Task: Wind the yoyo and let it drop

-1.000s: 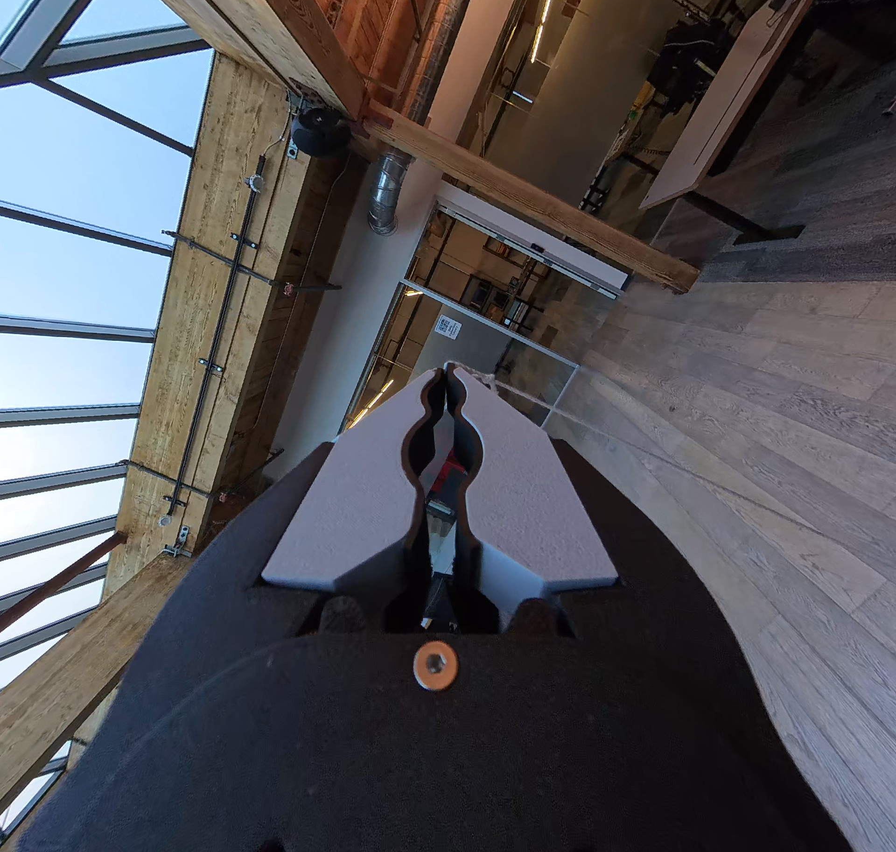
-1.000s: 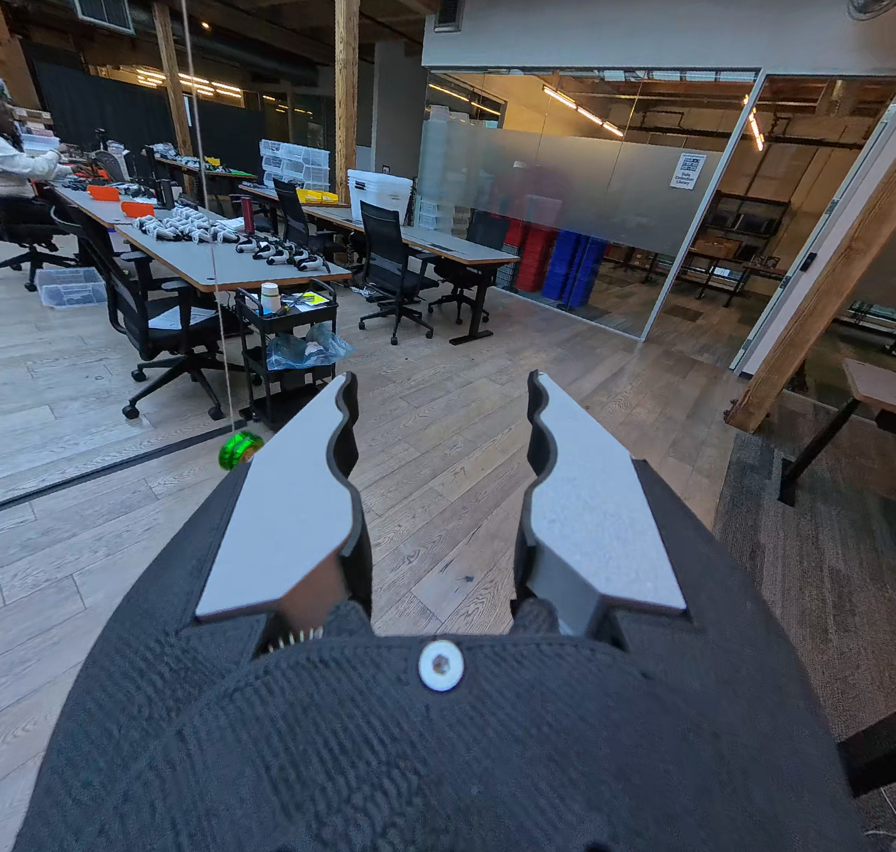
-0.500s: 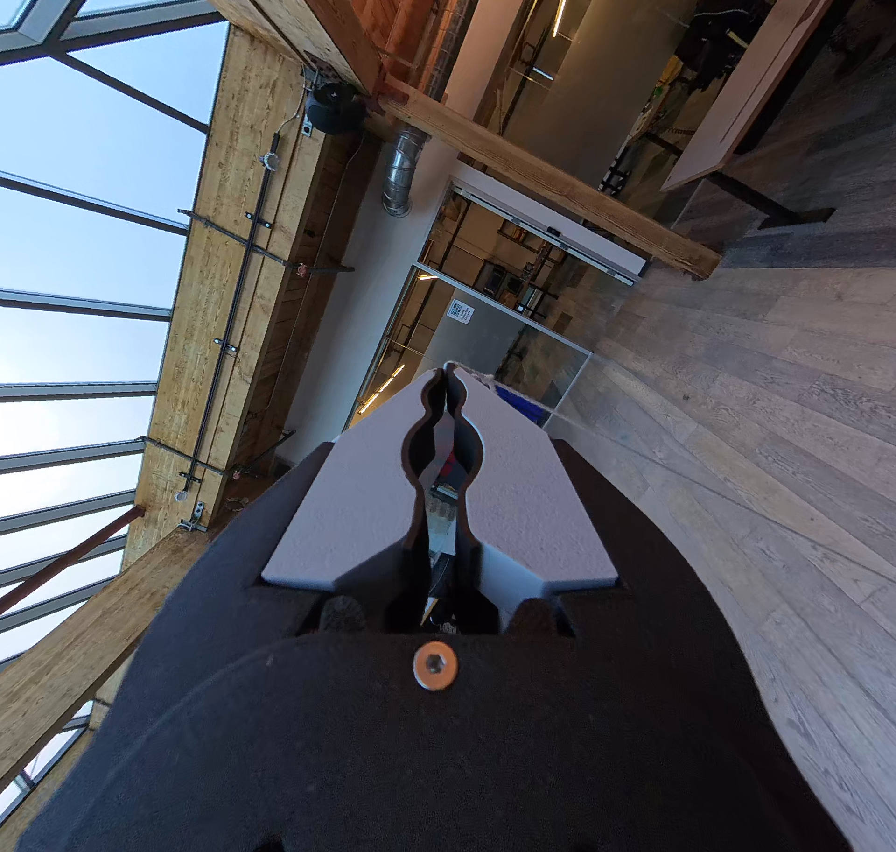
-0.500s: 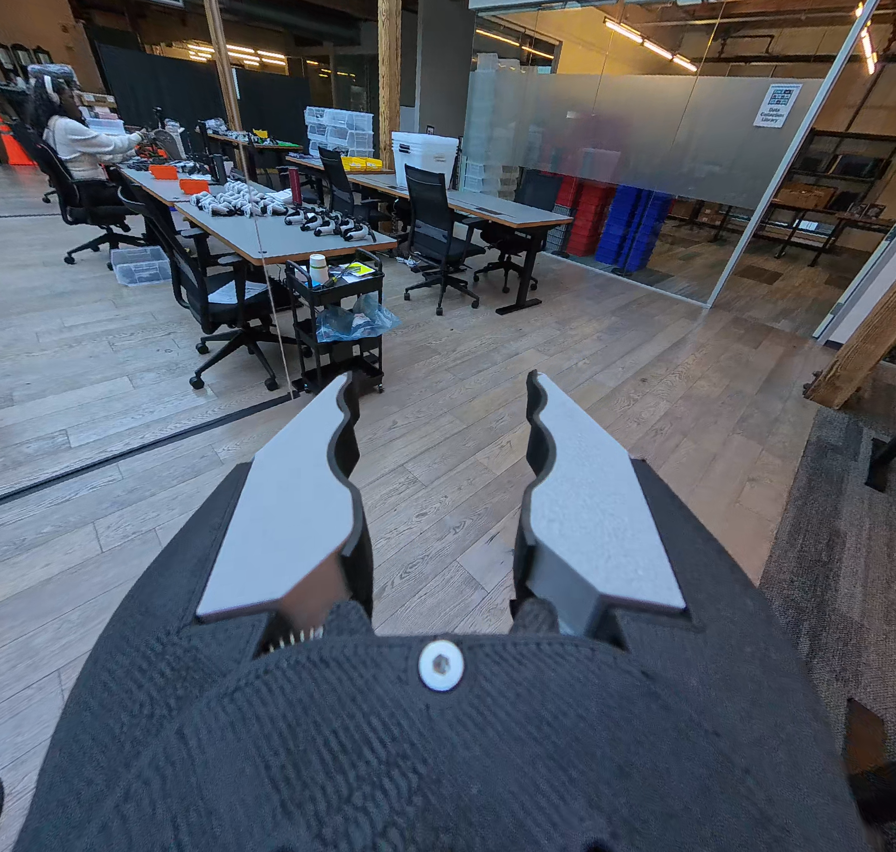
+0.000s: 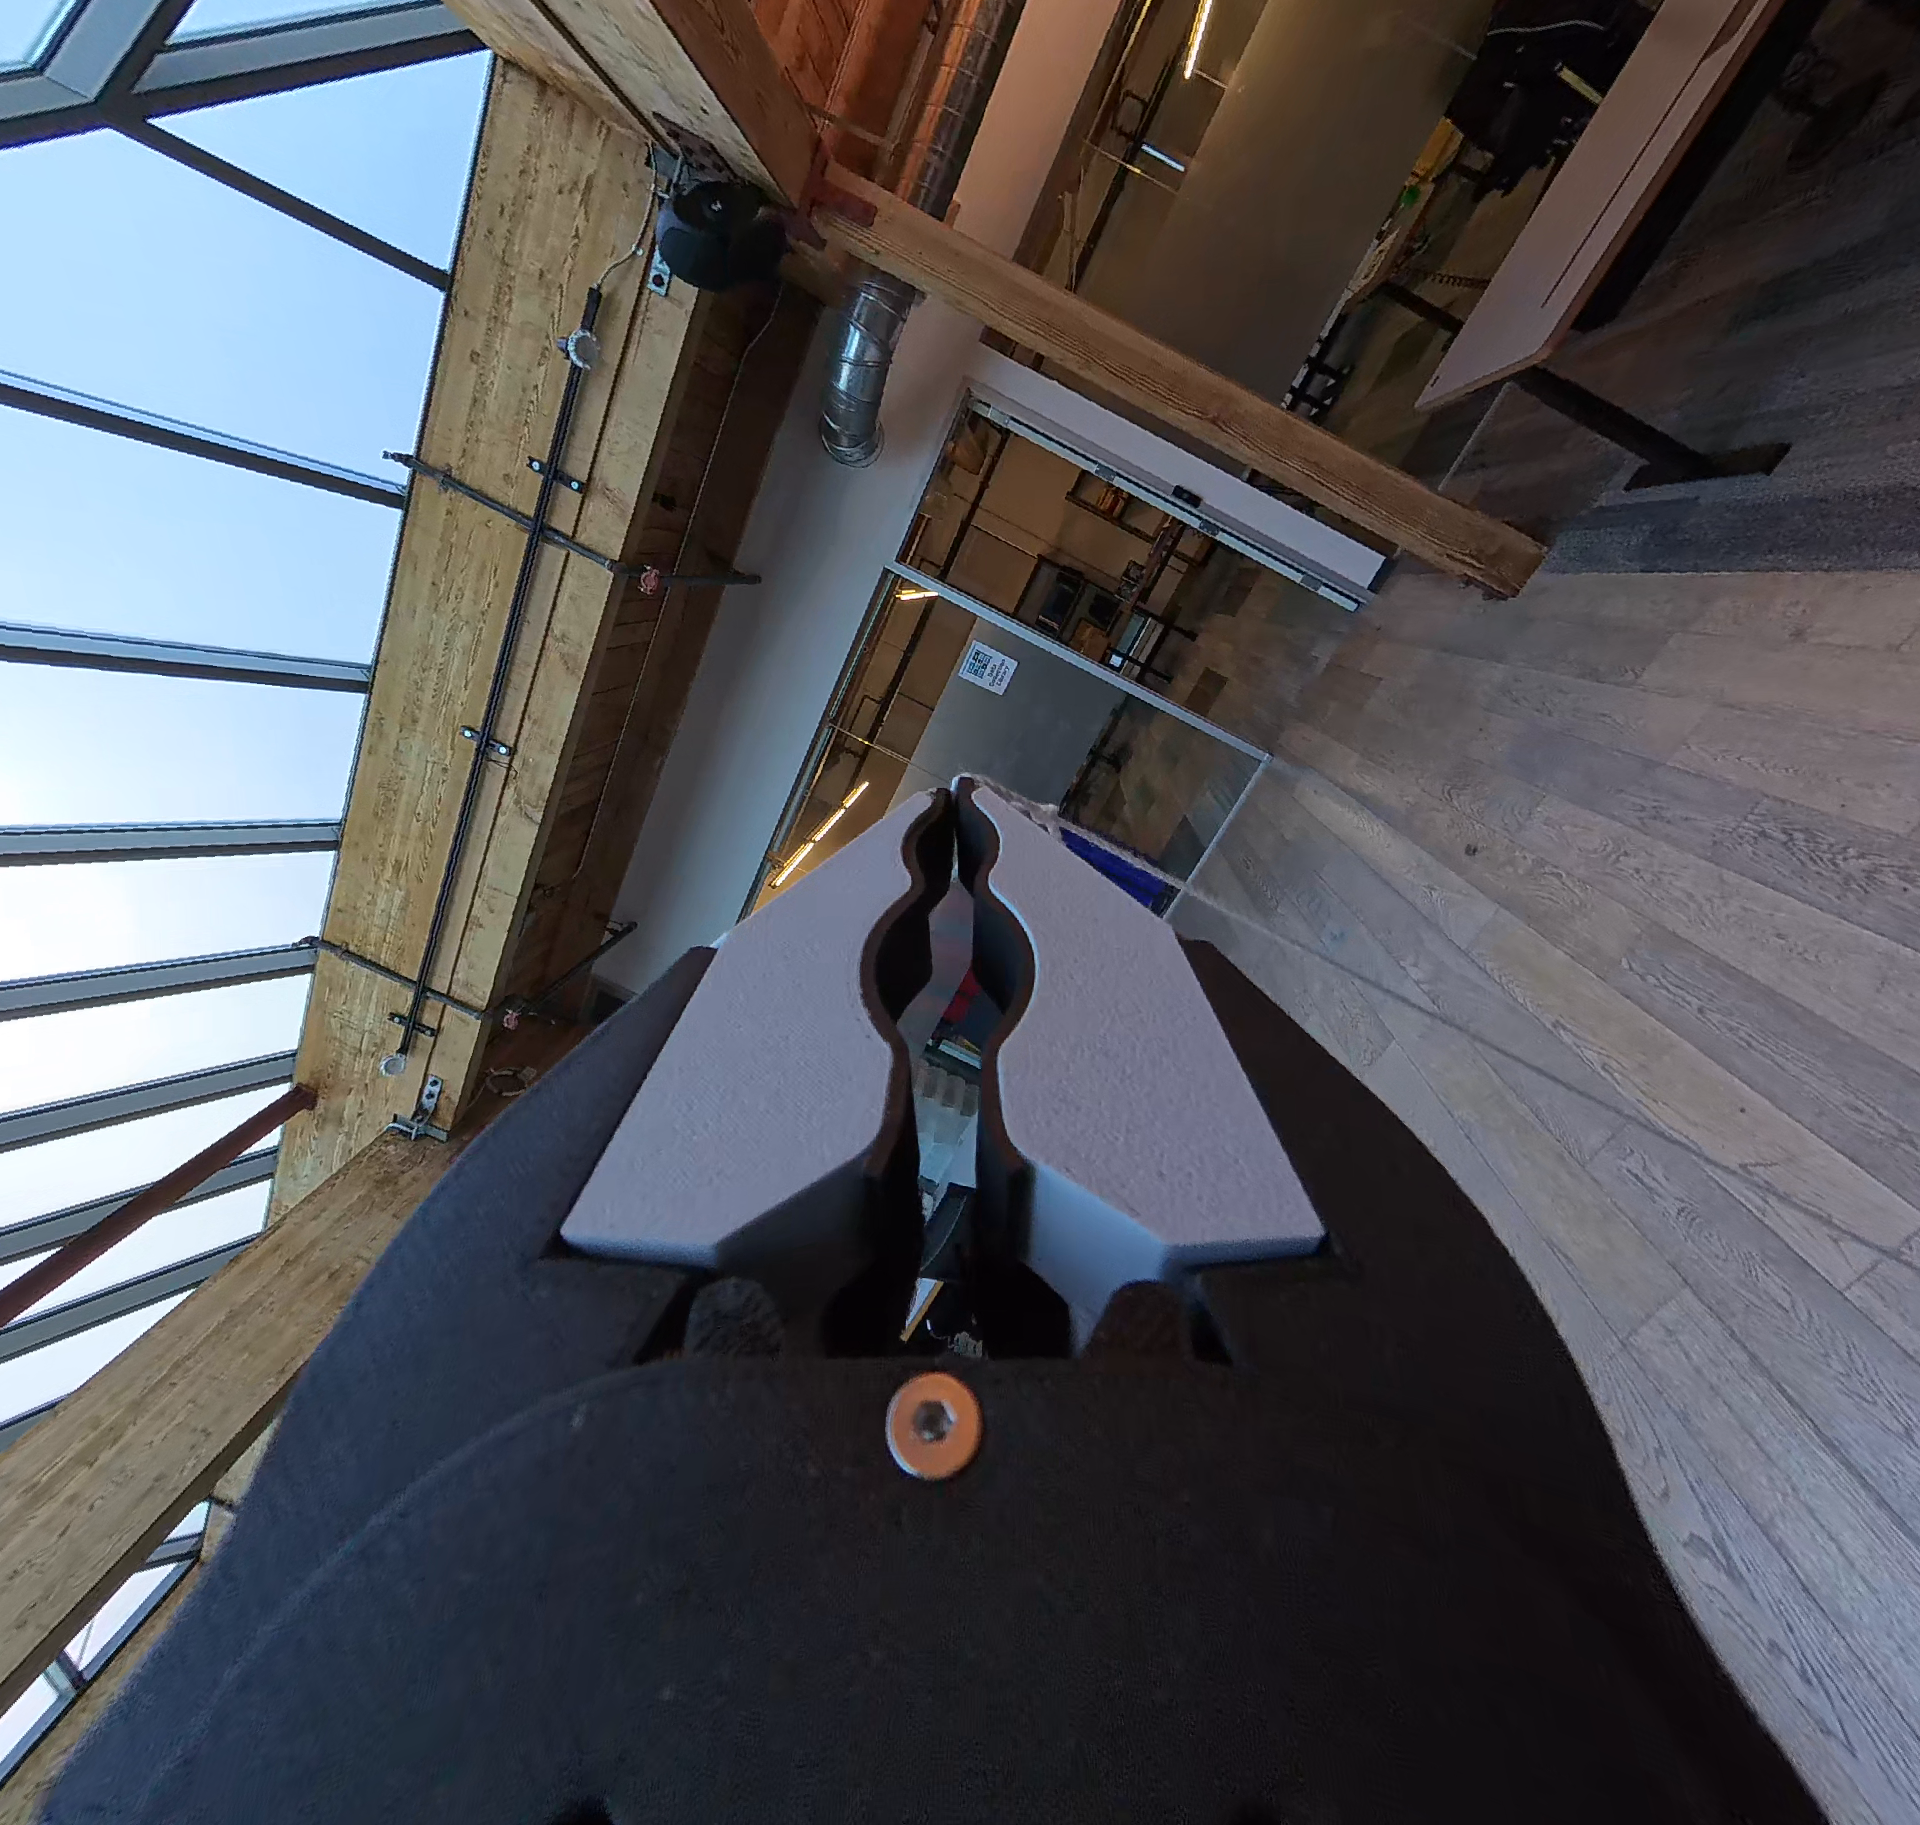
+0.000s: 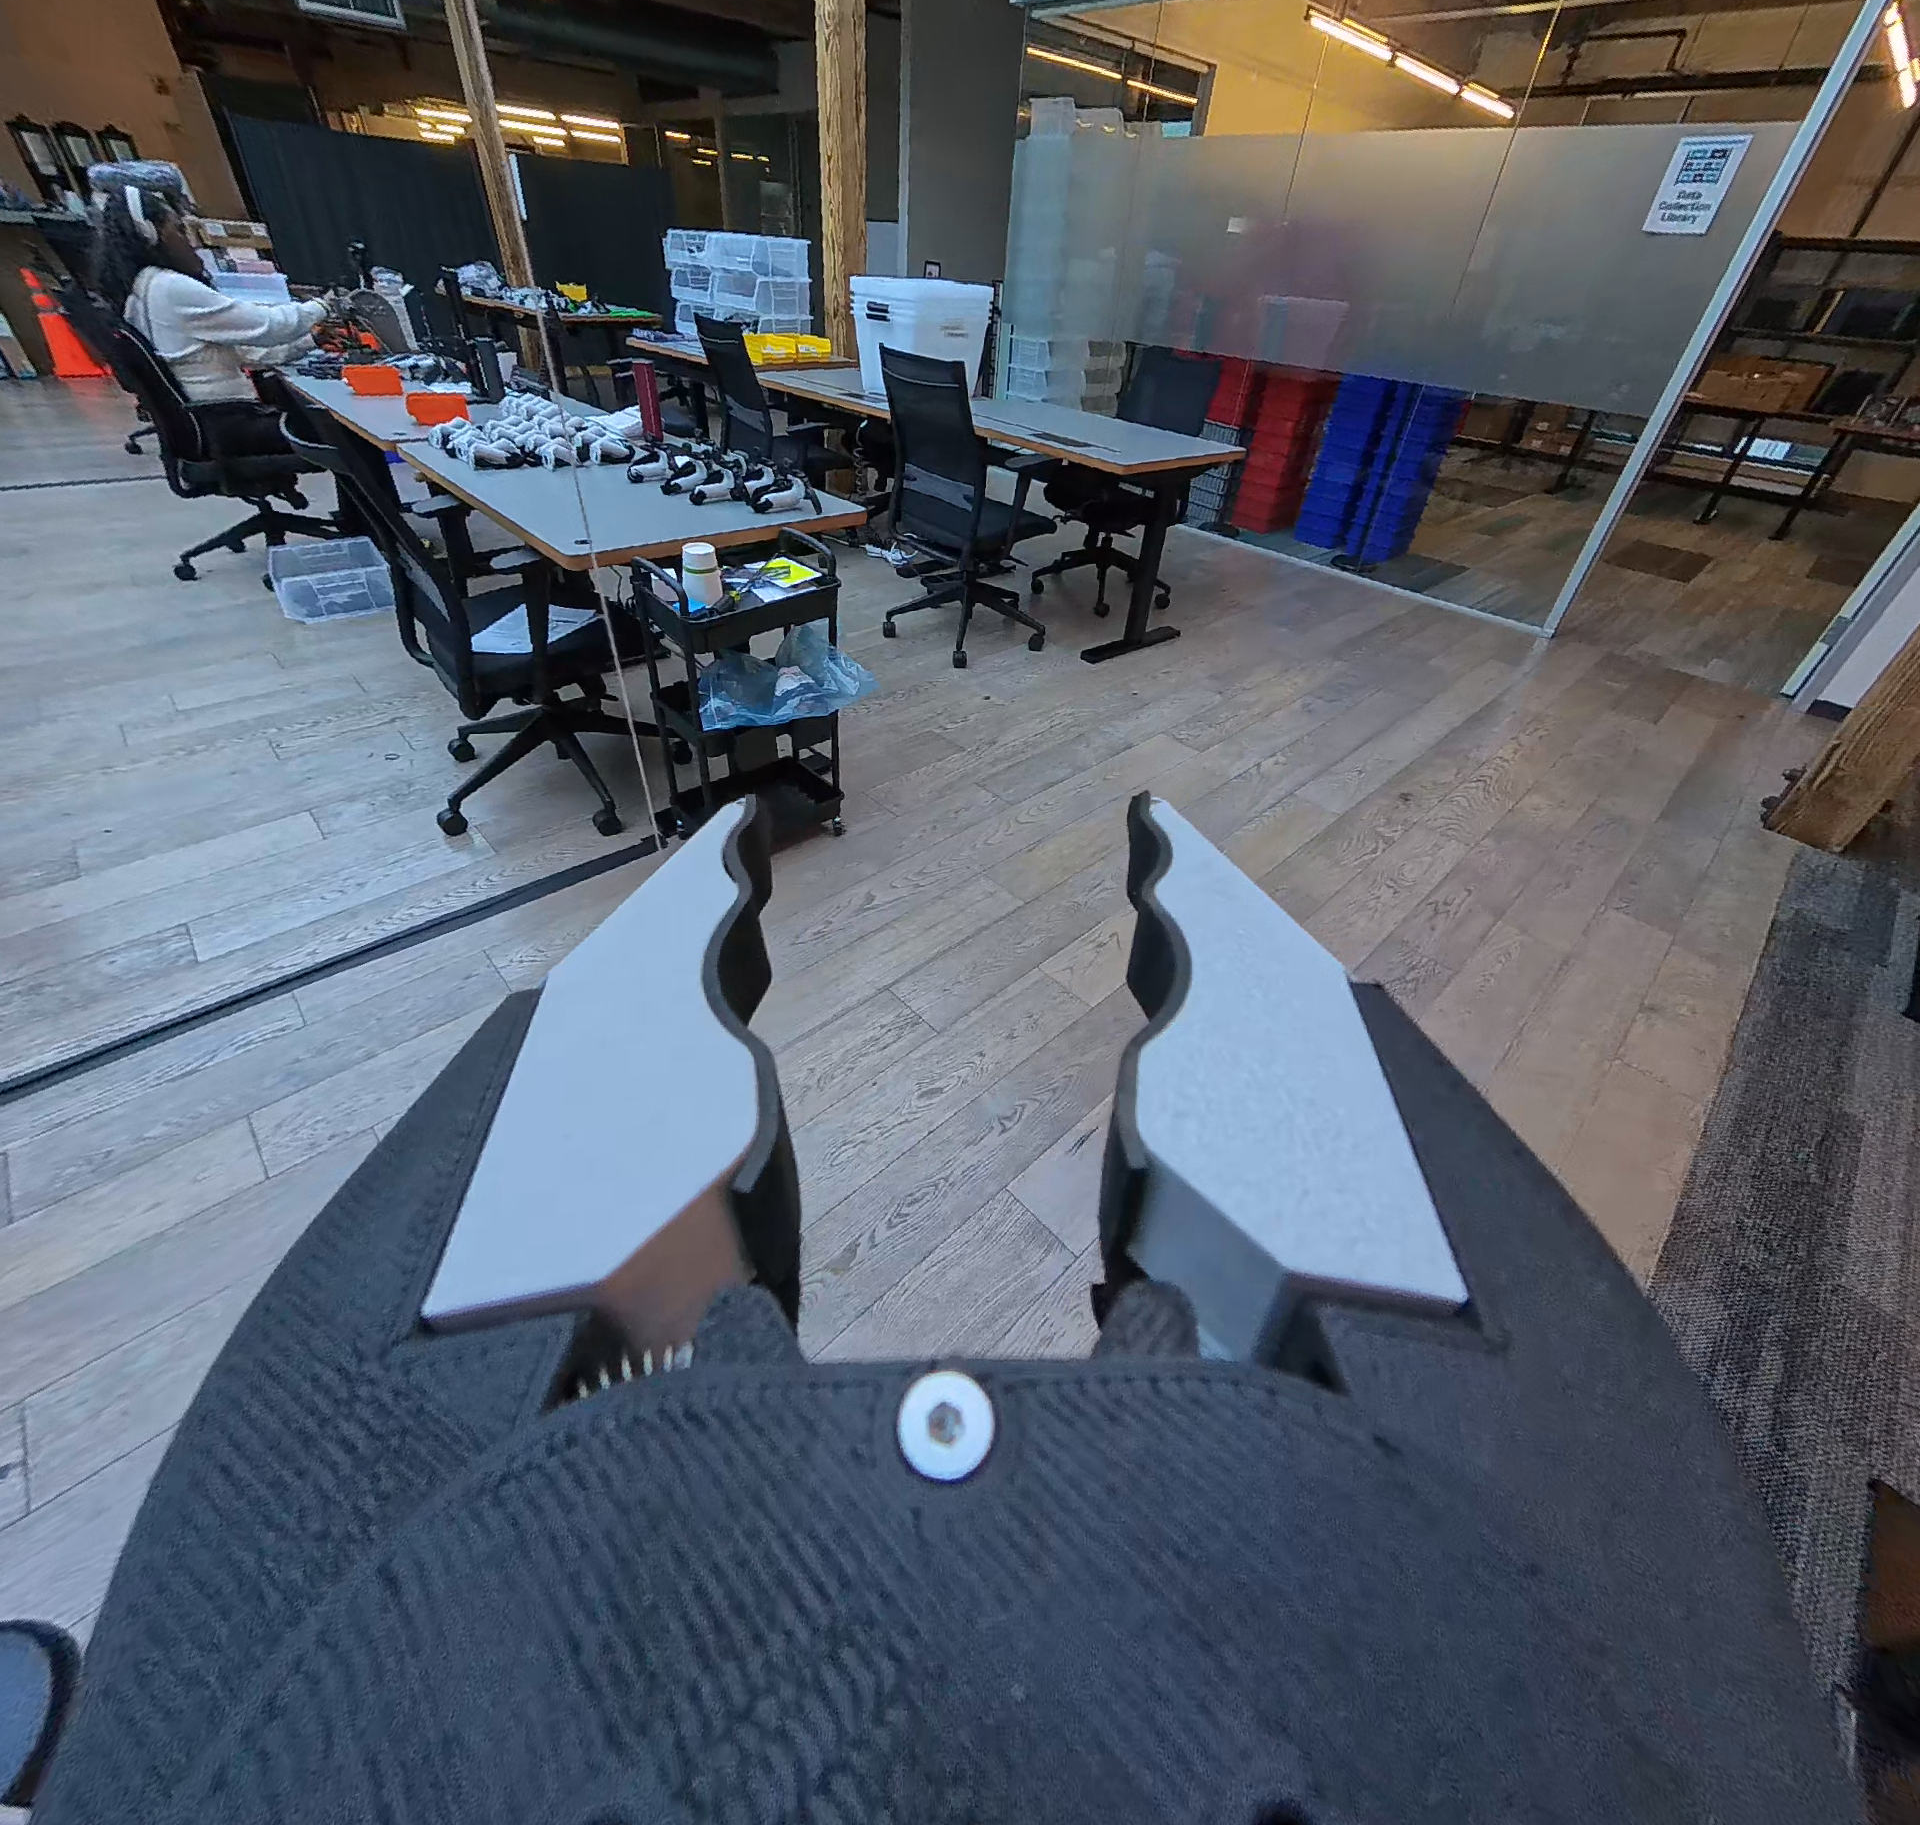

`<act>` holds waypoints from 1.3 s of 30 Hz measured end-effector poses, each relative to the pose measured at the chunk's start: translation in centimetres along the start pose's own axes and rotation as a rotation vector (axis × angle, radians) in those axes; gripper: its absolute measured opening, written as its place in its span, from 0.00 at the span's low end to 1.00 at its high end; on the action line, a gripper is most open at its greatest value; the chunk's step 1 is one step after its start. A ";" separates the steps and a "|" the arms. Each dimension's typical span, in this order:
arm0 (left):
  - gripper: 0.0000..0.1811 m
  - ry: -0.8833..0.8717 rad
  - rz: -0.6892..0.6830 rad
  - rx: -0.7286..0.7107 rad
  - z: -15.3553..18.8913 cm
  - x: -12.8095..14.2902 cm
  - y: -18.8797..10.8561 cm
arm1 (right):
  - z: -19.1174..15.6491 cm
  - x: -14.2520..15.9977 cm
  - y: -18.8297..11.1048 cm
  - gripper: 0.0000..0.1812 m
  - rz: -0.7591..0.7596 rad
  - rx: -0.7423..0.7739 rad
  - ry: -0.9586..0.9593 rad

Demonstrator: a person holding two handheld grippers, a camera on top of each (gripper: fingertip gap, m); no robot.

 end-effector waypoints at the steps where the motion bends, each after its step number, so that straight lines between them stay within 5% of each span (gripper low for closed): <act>1: 0.00 0.003 -0.002 0.002 0.1 0.0 0.0 | -0.1 0.0 -0.1 0.37 -0.001 -0.001 -0.001; 39: 0.00 0.052 0.007 0.014 0.3 -2.7 -0.2 | -1.4 1.2 -1.3 0.35 -0.025 -0.042 0.076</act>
Point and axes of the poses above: each gripper's, where its closed fingertips meet, y out along the fingers, x out of its underside, z = x × y across the jaws, the point moved 1 cm from there along -y, back along the fingers, and after that the axes turned 12 degrees about z, right-handed, at the moved point
